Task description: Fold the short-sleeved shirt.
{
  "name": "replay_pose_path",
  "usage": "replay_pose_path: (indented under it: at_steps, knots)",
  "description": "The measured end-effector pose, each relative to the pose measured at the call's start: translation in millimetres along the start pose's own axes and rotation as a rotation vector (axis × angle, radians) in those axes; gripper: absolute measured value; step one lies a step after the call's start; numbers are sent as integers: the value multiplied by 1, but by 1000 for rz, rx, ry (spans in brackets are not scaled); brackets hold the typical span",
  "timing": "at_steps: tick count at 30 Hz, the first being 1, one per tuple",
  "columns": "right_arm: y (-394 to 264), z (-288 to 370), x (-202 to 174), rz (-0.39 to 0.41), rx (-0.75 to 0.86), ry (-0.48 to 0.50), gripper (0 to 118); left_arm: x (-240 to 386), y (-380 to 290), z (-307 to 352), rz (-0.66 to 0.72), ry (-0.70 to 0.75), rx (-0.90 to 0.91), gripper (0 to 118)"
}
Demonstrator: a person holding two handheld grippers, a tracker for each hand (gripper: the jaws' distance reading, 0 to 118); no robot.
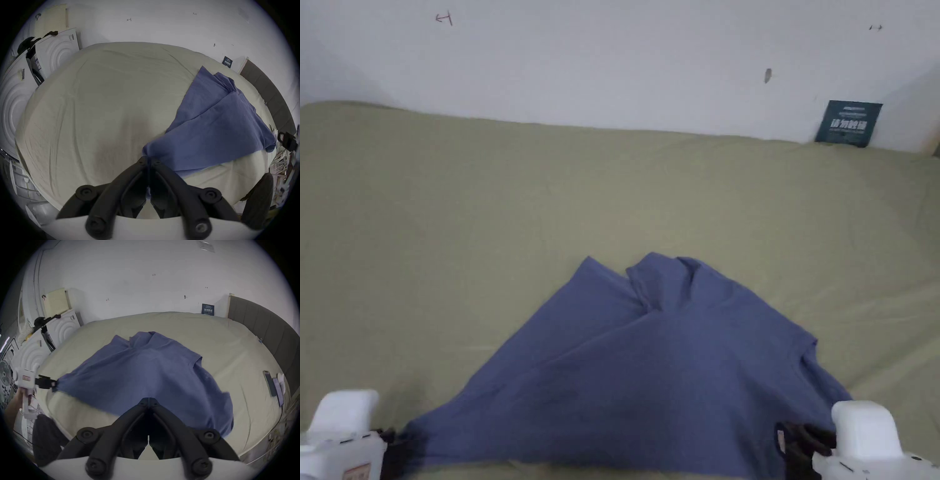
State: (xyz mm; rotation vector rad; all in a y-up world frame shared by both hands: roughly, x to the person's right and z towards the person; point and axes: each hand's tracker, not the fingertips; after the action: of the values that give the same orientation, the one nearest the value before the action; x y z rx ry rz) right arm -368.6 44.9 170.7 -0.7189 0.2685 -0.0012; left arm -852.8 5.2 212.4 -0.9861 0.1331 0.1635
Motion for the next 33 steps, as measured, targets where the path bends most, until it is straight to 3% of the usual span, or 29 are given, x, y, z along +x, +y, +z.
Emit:
replay_pose_path:
  at_steps: [3,9,10,11,12,13,22,28,30,31,32,33]
  knots:
    - [39,-39,20,31,-3,-24,0,0,2,-1,0,-4,-2,1]
    - [125,-140,59,-13,-54,1,3,2,3,-1,5,-7,-10,1]
    - [137,-156,63,-10,-67,-7,32,-7,3,-7,9,-13,-15,1]
    - [146,-170,68,-8,-94,1,73,-9,2,-8,11,-14,-15,1]
    - [157,-187,72,3,-138,5,106,-9,2,-8,12,-15,-16,1]
    - [164,-205,76,20,-189,7,118,-10,2,-8,9,-17,-20,1]
    - [177,-277,90,45,-333,14,118,-9,1,-16,-11,-1,-30,1]
    - [163,-296,85,164,-414,-42,112,-13,1,-22,7,-2,-42,1]
    - [170,-284,84,146,-402,-14,91,-13,1,-21,9,-3,-43,1]
    - [175,-276,83,144,-392,-1,58,-14,1,-20,14,-5,-45,1]
    - [178,-266,82,166,-371,22,1,-14,2,-20,17,-7,-48,1]
    - [181,-257,80,186,-361,37,1,-15,2,-19,20,-7,-48,1]
